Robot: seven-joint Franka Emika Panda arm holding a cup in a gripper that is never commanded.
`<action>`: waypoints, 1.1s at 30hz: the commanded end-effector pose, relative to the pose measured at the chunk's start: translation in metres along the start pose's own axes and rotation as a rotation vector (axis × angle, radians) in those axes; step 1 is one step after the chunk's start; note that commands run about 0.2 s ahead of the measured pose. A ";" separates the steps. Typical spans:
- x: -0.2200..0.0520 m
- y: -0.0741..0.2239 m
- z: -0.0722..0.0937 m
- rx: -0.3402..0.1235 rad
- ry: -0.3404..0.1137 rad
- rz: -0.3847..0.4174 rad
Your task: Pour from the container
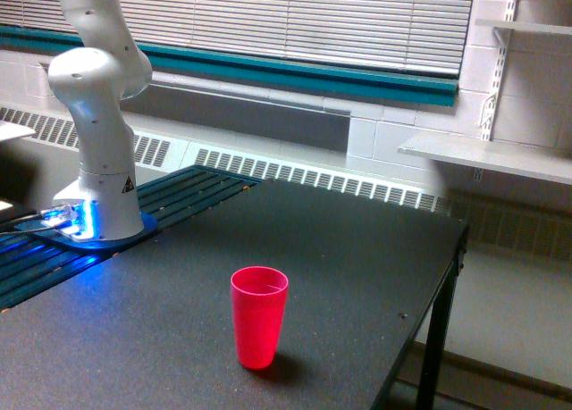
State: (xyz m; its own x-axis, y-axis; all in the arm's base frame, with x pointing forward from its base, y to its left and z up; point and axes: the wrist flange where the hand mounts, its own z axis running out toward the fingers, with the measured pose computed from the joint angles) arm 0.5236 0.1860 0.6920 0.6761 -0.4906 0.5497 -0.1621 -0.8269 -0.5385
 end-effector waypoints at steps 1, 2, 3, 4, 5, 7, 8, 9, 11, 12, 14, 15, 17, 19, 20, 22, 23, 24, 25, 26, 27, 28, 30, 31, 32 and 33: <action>-0.015 -0.031 -0.024 0.051 0.007 -0.033; -0.014 -0.030 -0.024 0.051 0.011 -0.036; -0.013 -0.030 -0.025 0.050 0.013 -0.036; -0.013 -0.029 -0.024 0.050 0.012 -0.032; -0.012 -0.028 -0.024 0.049 0.012 -0.029; -0.010 -0.025 -0.024 0.044 0.019 -0.028; -0.009 -0.022 -0.024 0.042 0.019 -0.023; -0.008 -0.020 -0.023 0.038 0.022 -0.018; -0.006 -0.013 -0.022 0.028 0.024 -0.013; -0.004 -0.009 -0.022 0.021 0.028 -0.011; 0.001 0.000 -0.022 0.004 0.041 -0.007; 0.004 0.005 -0.022 -0.007 0.048 -0.005; 0.008 0.017 -0.022 -0.031 0.060 0.003; 0.013 0.030 -0.020 -0.055 0.065 0.014; 0.015 0.037 -0.019 -0.066 0.068 0.021; 0.019 0.053 -0.018 -0.093 0.077 0.034; 0.022 0.061 -0.018 -0.106 0.082 0.040; 0.024 0.070 -0.018 -0.119 0.087 0.049; 0.026 0.079 -0.018 -0.134 0.093 0.057; 0.029 0.087 -0.018 -0.149 0.101 0.062; 0.031 0.095 -0.019 -0.162 0.109 0.068; 0.032 0.104 -0.019 -0.176 0.114 0.076; 0.033 0.124 -0.017 -0.204 0.112 0.096; 0.033 0.133 -0.016 -0.215 0.113 0.107; 0.034 0.143 -0.017 -0.228 0.120 0.114; 0.036 0.152 -0.018 -0.242 0.129 0.117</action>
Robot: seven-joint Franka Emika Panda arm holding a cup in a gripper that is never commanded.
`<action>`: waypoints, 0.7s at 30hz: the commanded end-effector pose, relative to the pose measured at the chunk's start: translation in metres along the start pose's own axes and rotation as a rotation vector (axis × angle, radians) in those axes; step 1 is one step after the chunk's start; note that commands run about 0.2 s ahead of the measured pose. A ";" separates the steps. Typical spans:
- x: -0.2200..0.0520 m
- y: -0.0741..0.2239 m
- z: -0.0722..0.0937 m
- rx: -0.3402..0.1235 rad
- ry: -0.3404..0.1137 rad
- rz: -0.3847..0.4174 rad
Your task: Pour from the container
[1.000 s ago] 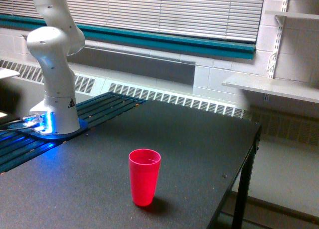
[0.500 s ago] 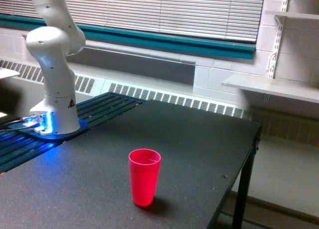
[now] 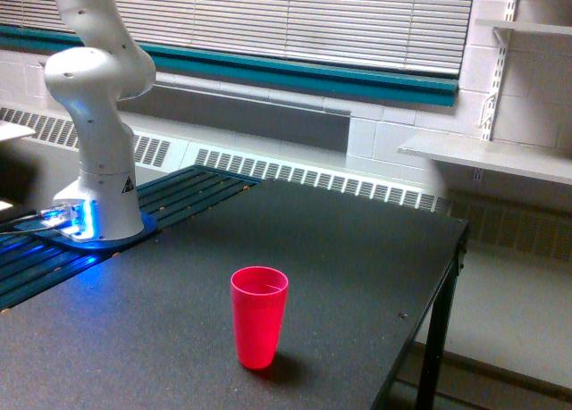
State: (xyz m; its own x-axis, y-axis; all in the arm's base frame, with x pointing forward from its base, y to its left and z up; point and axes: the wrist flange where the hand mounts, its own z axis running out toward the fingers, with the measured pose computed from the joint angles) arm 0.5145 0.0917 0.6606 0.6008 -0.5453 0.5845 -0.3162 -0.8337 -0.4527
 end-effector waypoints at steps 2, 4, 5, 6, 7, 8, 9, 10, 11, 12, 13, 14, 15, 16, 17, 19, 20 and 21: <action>0.018 0.074 0.007 -0.101 0.049 0.082; 0.018 0.094 0.010 -0.131 0.053 0.092; 0.018 0.103 0.011 -0.143 0.055 0.097; 0.019 0.114 0.011 -0.160 0.064 0.103; 0.019 0.123 0.011 -0.176 0.070 0.108; 0.017 0.132 0.014 -0.191 0.066 0.111; 0.016 0.143 0.017 -0.205 0.058 0.118; 0.015 0.154 0.020 -0.220 0.051 0.125; 0.016 0.164 0.019 -0.232 0.053 0.133; 0.016 0.174 0.018 -0.246 0.060 0.137; 0.016 0.183 0.017 -0.261 0.069 0.142; 0.016 0.191 0.015 -0.276 0.077 0.146; 0.014 0.200 0.016 -0.289 0.076 0.152; 0.011 0.208 0.017 -0.302 0.073 0.160; 0.009 0.217 0.017 -0.317 0.073 0.166; 0.008 0.231 0.015 -0.345 0.089 0.178; 0.008 0.238 0.013 -0.353 0.095 0.176; 0.007 0.244 0.012 -0.364 0.100 0.175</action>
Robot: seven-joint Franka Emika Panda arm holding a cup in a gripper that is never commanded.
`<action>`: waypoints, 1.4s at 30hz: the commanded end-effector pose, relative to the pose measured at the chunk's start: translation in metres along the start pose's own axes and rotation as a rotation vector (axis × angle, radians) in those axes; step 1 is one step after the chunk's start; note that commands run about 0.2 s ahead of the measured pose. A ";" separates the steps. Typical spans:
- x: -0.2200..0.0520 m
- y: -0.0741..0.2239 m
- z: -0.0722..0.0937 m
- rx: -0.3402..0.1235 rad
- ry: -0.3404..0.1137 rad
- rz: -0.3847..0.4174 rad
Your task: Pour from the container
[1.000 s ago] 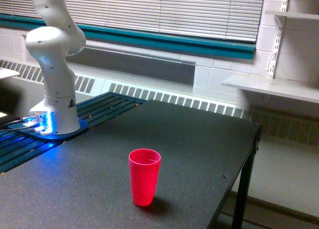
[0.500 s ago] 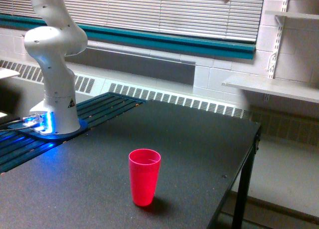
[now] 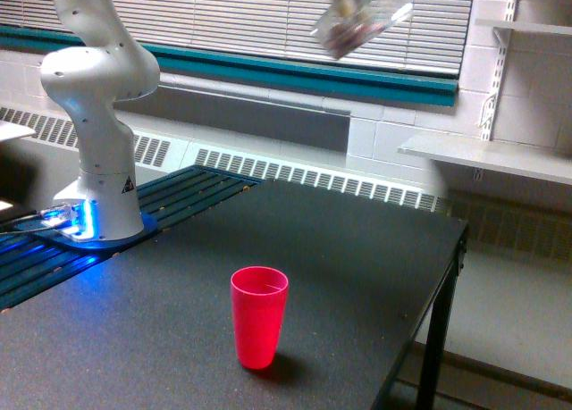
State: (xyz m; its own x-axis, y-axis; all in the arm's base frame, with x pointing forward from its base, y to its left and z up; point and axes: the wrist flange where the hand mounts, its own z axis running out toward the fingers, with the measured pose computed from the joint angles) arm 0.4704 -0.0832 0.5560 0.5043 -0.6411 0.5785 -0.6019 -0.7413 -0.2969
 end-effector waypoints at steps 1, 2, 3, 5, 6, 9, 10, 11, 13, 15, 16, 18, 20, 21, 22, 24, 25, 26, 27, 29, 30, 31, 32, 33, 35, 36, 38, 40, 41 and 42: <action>0.002 0.044 0.003 -0.059 0.040 0.058; 0.000 0.050 0.005 -0.070 0.043 0.063; -0.001 0.056 0.006 -0.084 0.049 0.065; -0.009 0.062 0.011 -0.101 0.054 0.095; -0.015 0.070 0.016 -0.107 0.052 0.098; -0.012 0.110 0.029 -0.112 0.043 0.108; -0.015 0.116 0.031 -0.117 0.050 0.113; -0.019 0.120 0.033 -0.124 0.053 0.112; -0.026 0.130 0.038 -0.136 0.053 0.111; -0.033 0.144 0.044 -0.141 0.056 0.125; -0.036 0.153 0.048 -0.146 0.051 0.129; -0.037 0.184 0.047 -0.175 0.073 0.173; -0.045 0.195 0.047 -0.177 0.086 0.229; -0.050 0.197 0.048 -0.177 0.089 0.244; -0.057 0.200 0.050 -0.180 0.087 0.247; -0.074 0.204 0.059 -0.212 0.051 0.227; -0.081 0.208 0.062 -0.219 0.038 0.212; -0.090 0.210 0.066 -0.230 0.019 0.190; -0.099 0.211 0.070 -0.240 0.000 0.167; -0.098 0.205 0.071 -0.257 -0.005 0.142; -0.096 0.201 0.072 -0.267 -0.007 0.140; -0.095 0.197 0.074 -0.274 -0.009 0.137; -0.094 0.195 0.075 -0.278 -0.010 0.133; -0.093 0.194 0.076 -0.281 -0.010 0.131; -0.079 0.178 0.073 -0.294 -0.007 0.122; -0.080 0.173 0.074 -0.298 -0.019 0.120; -0.081 0.153 0.075 -0.290 -0.039 0.105; -0.081 0.137 0.077 -0.292 -0.055 0.085; -0.081 0.129 0.078 -0.293 -0.061 0.082; -0.081 0.123 0.079 -0.298 -0.067 0.081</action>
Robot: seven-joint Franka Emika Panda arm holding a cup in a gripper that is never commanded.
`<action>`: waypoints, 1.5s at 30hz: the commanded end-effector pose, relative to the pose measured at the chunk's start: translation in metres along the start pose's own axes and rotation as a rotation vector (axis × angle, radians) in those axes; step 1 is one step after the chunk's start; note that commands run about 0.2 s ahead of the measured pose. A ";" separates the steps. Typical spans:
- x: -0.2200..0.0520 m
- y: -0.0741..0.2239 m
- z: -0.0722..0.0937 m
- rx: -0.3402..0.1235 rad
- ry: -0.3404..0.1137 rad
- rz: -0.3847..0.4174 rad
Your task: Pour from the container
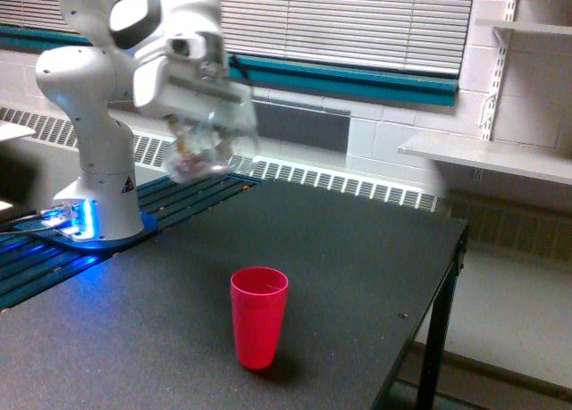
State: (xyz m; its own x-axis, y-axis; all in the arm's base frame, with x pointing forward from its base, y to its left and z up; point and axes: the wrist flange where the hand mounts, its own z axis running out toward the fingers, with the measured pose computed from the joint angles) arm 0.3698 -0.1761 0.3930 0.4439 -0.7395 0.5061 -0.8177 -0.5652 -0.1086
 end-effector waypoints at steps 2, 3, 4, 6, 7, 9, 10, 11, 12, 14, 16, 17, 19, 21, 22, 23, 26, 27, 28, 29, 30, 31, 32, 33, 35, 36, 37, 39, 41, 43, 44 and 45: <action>-0.002 -0.063 -0.016 0.000 -0.016 -0.047; -0.003 -0.071 -0.017 -0.004 -0.022 -0.051; -0.003 -0.077 -0.015 -0.011 -0.030 -0.052; 0.000 -0.083 -0.008 -0.038 -0.043 -0.051; 0.007 -0.082 -0.006 -0.051 -0.042 -0.045; 0.025 -0.075 -0.008 -0.076 -0.023 -0.024; 0.036 -0.075 -0.013 -0.051 0.009 -0.015; 0.048 -0.074 -0.019 -0.027 0.044 -0.003; 0.046 -0.067 -0.015 -0.021 0.049 0.001; 0.036 -0.051 -0.006 -0.022 0.047 0.001; 0.029 -0.038 0.002 -0.023 0.050 0.003; 0.025 -0.031 0.005 -0.025 0.050 0.007; 0.022 -0.019 0.010 -0.026 0.056 0.019; 0.016 -0.006 0.015 -0.033 0.056 0.027; 0.013 -0.001 0.018 -0.037 0.054 0.028; 0.010 0.005 0.021 -0.044 0.050 0.029; 0.000 0.020 0.028 -0.061 0.043 0.024; -0.001 0.023 0.029 -0.066 0.043 0.023; -0.003 0.025 0.030 -0.069 0.043 0.022; 0.007 0.017 0.022 -0.084 0.052 0.024; 0.017 0.008 0.013 -0.091 0.055 0.025; 0.027 -0.016 -0.008 -0.056 0.086 -0.025; 0.018 -0.031 -0.012 -0.051 0.079 -0.079; 0.016 -0.035 -0.014 -0.059 0.064 -0.087; 0.015 -0.042 -0.013 -0.072 0.042 -0.085; 0.011 -0.048 -0.007 -0.083 0.020 -0.088; 0.009 -0.057 -0.006 -0.089 0.004 -0.086; 0.016 -0.060 -0.006 -0.099 -0.009 -0.058; 0.034 -0.054 -0.009 -0.122 0.004 -0.023; 0.049 -0.049 -0.015 -0.139 0.023 -0.009; 0.054 -0.045 -0.016 -0.139 0.036 -0.006; 0.049 -0.040 -0.011 -0.137 0.034 -0.009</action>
State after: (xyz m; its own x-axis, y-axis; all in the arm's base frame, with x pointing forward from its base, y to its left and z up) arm 0.4260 -0.1631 0.4270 0.4508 -0.7194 0.5285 -0.8442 -0.5360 -0.0096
